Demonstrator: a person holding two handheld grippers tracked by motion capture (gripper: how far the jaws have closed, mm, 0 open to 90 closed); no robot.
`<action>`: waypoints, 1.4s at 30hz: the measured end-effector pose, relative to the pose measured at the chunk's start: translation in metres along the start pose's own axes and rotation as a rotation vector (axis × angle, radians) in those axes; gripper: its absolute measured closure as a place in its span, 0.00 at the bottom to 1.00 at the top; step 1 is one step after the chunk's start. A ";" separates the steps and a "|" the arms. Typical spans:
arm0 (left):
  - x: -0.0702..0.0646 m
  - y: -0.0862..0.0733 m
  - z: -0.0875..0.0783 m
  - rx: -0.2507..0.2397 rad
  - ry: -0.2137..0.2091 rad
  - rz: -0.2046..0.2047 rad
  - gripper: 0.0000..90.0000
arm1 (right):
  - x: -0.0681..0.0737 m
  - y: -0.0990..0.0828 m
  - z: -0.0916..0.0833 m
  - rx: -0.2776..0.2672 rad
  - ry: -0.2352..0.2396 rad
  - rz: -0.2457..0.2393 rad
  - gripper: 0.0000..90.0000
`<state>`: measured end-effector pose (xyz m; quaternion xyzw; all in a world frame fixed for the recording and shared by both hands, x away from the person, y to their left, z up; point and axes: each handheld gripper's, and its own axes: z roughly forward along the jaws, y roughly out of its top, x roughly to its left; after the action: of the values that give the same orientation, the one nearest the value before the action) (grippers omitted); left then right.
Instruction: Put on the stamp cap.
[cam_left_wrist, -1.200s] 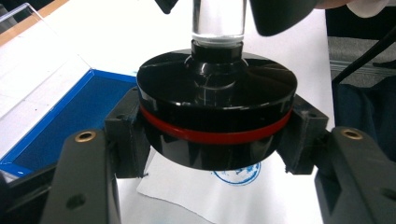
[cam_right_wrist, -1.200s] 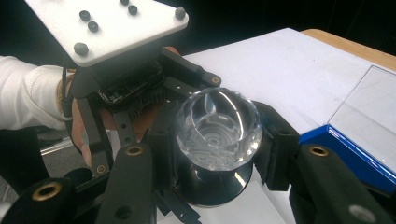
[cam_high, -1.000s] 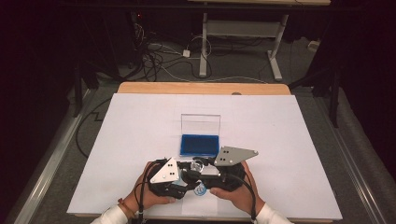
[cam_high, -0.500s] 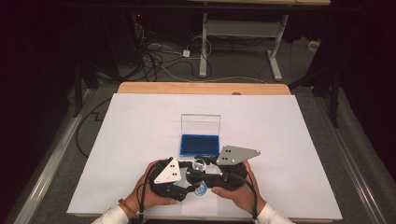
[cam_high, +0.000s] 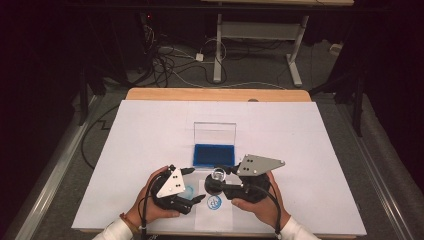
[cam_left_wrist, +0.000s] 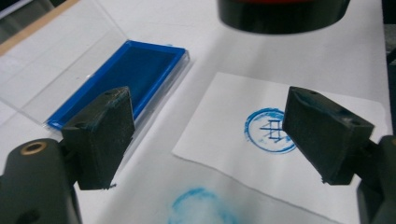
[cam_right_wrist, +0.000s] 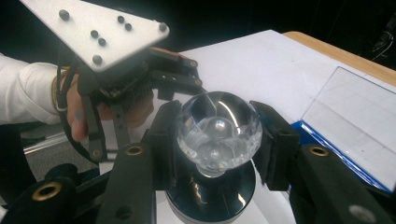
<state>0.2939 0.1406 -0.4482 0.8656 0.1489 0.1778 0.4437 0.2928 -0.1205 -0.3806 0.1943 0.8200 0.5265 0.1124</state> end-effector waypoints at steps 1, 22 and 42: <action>0.001 -0.001 -0.002 0.003 0.008 0.004 0.18 | -0.001 0.000 -0.001 -0.001 -0.003 -0.005 0.63; 0.019 -0.023 -0.036 0.050 0.137 -0.031 0.18 | -0.012 0.002 -0.019 -0.014 -0.052 -0.004 0.63; 0.021 -0.057 -0.060 0.094 0.204 -0.092 0.18 | -0.027 -0.002 -0.024 0.004 -0.112 0.009 0.63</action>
<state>0.2809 0.2243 -0.4591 0.8551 0.2409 0.2373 0.3929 0.3075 -0.1524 -0.3731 0.2275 0.8125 0.5137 0.1553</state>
